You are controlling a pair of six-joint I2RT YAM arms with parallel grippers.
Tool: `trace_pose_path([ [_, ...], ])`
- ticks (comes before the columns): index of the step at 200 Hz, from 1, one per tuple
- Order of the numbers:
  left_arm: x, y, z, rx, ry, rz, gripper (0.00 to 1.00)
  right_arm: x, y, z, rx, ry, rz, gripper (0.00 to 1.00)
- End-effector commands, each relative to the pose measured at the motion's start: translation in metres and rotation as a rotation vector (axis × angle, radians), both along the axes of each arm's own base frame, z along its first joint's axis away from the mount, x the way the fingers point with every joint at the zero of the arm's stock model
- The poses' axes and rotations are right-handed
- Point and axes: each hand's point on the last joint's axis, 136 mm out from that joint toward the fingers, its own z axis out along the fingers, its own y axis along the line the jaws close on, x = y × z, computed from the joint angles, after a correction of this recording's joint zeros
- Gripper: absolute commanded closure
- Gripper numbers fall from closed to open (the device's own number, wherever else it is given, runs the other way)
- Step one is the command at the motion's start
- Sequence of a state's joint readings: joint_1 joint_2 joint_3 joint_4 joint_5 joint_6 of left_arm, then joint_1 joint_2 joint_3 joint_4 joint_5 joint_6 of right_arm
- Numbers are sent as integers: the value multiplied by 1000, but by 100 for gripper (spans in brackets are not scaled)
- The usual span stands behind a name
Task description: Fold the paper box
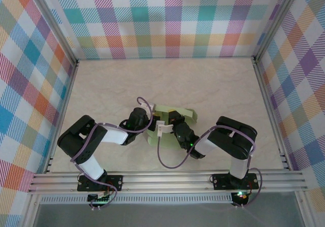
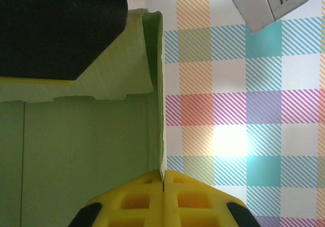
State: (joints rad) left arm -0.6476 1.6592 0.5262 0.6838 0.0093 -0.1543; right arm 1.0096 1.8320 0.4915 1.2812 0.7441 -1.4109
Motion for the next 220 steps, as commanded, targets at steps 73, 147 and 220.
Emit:
trace_pose_path([
  [73,13,-21,22,-86,-31,29,87,-8,14,-12,17,30,57,100],
  [147,12,-34,26,-84,-57,20,76,-6,17,-13,51,49,51,100],
  [220,24,-39,30,-102,-112,36,67,-10,15,-15,101,117,49,100],
])
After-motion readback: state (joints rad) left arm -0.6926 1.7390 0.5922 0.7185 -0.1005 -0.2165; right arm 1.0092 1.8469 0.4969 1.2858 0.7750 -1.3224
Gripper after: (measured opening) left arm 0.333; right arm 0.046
